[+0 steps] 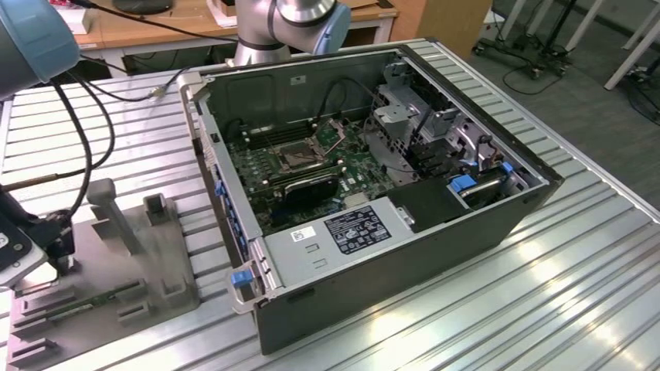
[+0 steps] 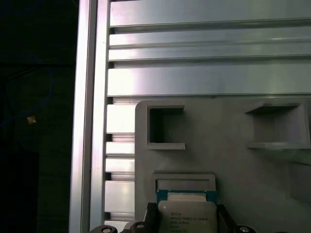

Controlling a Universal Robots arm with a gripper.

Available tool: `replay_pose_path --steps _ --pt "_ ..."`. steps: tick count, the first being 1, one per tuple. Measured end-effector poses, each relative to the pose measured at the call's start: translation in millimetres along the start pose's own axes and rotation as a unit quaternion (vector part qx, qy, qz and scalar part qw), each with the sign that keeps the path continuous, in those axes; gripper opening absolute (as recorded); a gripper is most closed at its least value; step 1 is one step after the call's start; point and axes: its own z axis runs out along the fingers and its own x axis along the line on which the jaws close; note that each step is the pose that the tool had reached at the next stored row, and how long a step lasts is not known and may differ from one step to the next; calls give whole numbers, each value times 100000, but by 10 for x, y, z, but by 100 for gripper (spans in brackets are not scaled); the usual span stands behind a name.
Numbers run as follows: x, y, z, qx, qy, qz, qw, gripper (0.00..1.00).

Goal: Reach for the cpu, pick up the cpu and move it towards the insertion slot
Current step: 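Pick up the cpu and move it towards the insertion slot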

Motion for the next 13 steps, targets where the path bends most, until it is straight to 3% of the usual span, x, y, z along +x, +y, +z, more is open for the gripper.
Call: replay_pose_path --steps 13 --pt "-1 8 -144 0 1 -1 100000 55"
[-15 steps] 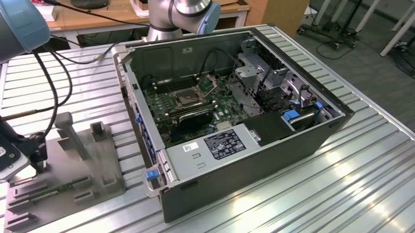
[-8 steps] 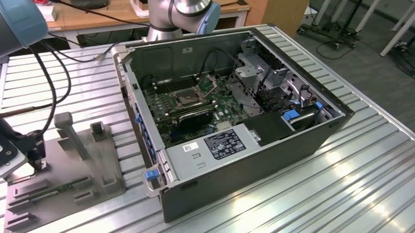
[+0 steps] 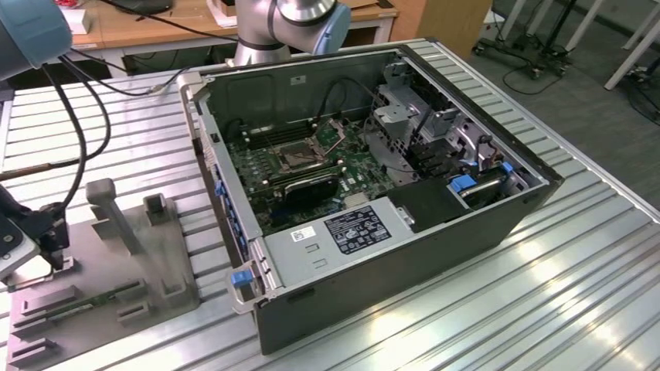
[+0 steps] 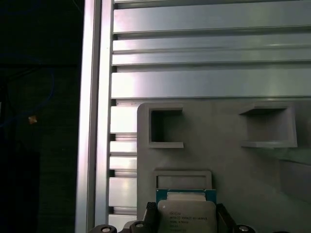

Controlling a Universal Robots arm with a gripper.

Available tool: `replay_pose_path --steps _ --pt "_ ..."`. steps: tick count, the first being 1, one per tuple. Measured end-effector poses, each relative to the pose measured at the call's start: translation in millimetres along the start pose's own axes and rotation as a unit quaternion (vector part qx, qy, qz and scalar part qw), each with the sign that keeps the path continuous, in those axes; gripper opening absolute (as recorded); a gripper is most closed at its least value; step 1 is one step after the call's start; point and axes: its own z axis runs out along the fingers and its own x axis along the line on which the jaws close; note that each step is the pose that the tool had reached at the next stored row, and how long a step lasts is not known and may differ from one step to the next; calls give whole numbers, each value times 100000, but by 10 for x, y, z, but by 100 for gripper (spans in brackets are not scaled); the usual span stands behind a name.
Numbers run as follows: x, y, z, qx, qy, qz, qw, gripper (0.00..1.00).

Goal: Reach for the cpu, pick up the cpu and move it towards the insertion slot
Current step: 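Pick up the cpu and move it towards the insertion slot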

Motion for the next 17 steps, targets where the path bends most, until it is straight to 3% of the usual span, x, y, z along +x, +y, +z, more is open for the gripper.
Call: replay_pose_path --steps 17 --pt "-1 11 -188 -2 -2 2 100000 55"
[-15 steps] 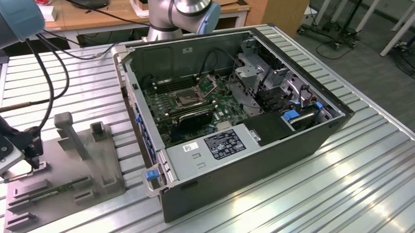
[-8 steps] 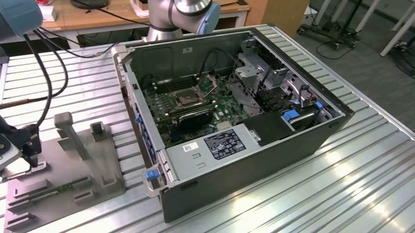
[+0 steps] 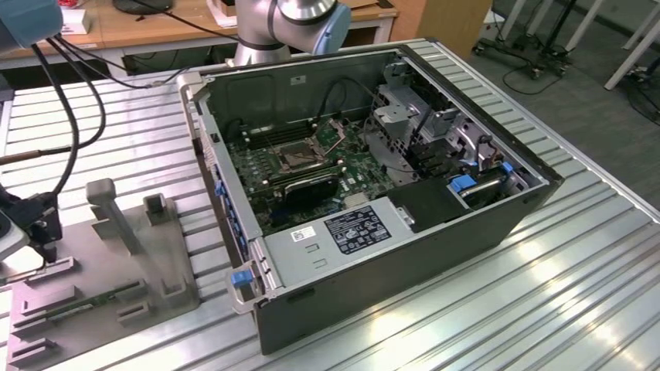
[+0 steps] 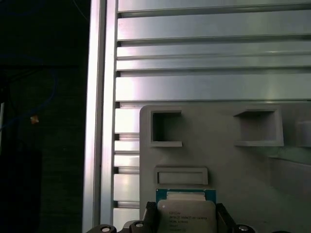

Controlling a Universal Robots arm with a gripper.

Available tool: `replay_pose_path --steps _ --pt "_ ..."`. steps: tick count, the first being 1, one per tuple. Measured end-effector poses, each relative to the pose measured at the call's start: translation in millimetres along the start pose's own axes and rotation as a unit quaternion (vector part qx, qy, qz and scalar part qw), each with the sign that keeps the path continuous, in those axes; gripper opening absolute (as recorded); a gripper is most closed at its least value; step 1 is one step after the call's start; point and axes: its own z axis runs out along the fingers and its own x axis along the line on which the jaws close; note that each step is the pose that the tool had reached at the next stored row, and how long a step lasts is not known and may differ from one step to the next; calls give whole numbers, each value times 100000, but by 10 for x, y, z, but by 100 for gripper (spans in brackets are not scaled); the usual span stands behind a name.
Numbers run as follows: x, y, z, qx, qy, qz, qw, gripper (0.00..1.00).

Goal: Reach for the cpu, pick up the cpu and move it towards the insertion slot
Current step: 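Pick up the cpu and move it towards the insertion slot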

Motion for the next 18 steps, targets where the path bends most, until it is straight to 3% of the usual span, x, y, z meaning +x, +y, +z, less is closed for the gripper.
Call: replay_pose_path --steps 18 --pt "-2 13 -221 1 4 -1 100000 55"
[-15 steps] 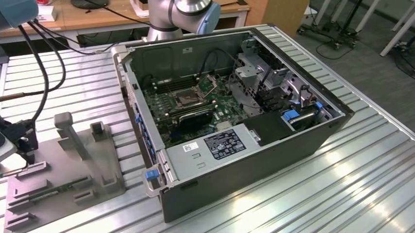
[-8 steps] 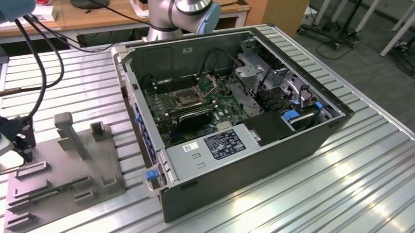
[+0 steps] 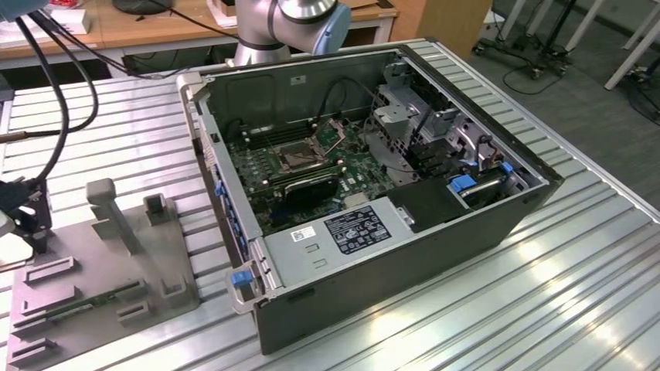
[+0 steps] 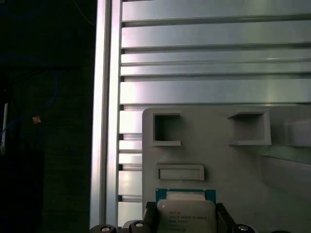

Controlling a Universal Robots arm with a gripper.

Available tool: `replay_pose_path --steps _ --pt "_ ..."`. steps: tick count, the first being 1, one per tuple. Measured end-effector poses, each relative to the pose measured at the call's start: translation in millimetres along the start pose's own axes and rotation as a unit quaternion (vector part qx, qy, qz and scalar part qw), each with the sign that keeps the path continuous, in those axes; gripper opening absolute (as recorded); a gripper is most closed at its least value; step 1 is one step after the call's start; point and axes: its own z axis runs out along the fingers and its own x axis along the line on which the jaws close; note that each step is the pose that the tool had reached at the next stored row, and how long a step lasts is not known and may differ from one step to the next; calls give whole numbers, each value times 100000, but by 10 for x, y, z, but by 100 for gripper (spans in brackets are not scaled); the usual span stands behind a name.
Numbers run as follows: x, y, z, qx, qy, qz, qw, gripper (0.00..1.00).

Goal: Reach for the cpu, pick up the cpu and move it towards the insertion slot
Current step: 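Pick up the cpu and move it towards the insertion slot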

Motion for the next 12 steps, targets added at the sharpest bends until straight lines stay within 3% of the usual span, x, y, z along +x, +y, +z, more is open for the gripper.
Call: replay_pose_path --steps 12 --pt "-1 10 -170 1 -2 0 100000 55"
